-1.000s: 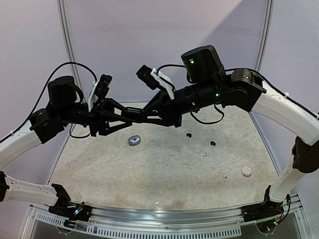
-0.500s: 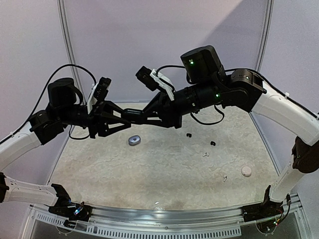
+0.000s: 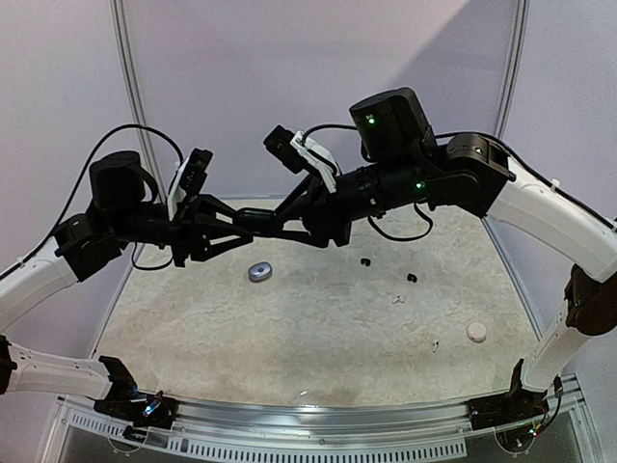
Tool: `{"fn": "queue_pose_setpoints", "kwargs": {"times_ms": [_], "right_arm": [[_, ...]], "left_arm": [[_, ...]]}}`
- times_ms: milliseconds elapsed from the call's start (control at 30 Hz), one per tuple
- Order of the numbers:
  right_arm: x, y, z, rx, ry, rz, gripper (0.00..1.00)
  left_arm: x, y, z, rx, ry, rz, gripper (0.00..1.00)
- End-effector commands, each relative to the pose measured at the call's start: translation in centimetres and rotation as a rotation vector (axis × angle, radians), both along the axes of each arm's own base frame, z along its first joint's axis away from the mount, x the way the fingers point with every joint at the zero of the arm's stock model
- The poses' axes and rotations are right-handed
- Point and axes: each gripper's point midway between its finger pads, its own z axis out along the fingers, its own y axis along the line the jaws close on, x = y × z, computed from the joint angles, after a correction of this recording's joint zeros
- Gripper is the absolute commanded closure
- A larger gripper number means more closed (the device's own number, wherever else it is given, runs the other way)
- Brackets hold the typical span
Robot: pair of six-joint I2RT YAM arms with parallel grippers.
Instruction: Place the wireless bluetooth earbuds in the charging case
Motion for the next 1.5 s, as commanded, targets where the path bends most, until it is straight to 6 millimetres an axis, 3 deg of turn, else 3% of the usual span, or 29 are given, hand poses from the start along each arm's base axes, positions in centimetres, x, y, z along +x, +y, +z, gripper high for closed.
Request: {"fn": "queue_pose_setpoints", "kwargs": {"times_ms": [0, 133, 200, 567, 867, 1000, 1067, 1133, 1167, 1267, 1367, 1467], "right_arm": [[1.7, 0.5, 0.2, 0.007, -0.019, -0.081, 0.57], [3.0, 0.5, -0.2, -0.005, -0.010, -0.153, 0.58], [3.1, 0.4, 0.1, 0.003, -0.012, -0.161, 0.59], [3.5, 0.2, 1.8, 0.042, -0.022, -0.190, 0.61], [3.3, 0.5, 0.7, 0.009, -0.007, -0.176, 0.58], [2.6, 0.3, 1.2, 0.022, -0.008, -0.142, 0.46], [1.3, 0.2, 1.9, 0.056, -0.010, -0.072, 0.29], [-0.4, 0.4, 2.5, 0.097, 0.008, 0.018, 0.04], [-1.0, 0.4, 2.6, 0.106, 0.012, 0.040, 0.01], [-1.5, 0.8, 1.3, 0.066, -0.015, 0.067, 0.02], [-1.4, 1.4, -0.2, 0.024, -0.001, 0.078, 0.11], [-1.3, 1.8, -1.3, -0.015, 0.008, 0.087, 0.35]], "left_arm": [[-0.6, 0.5, 0.2, -0.002, -0.097, -0.012, 1.00], [-1.5, 0.7, -0.7, 0.040, -0.130, -0.061, 1.00], [-1.7, 0.9, -1.6, 0.073, -0.137, -0.067, 1.00], [-2.0, 1.1, -2.8, 0.120, -0.147, -0.079, 1.00], [-1.2, 1.0, -1.5, 0.084, -0.110, -0.032, 1.00], [-0.8, 0.9, -2.1, 0.090, -0.052, -0.011, 1.00], [-0.7, 0.9, -2.2, 0.092, -0.051, 0.000, 1.00], [-0.5, 0.9, -2.1, 0.091, -0.054, 0.007, 1.00], [-0.5, 0.9, -2.0, 0.091, -0.057, 0.007, 1.00], [-0.7, 0.9, -1.7, 0.084, -0.075, -0.003, 1.00], [-0.8, 0.9, -1.6, 0.083, -0.085, -0.010, 1.00], [-1.0, 1.0, -1.5, 0.078, -0.097, -0.020, 1.00]]}}
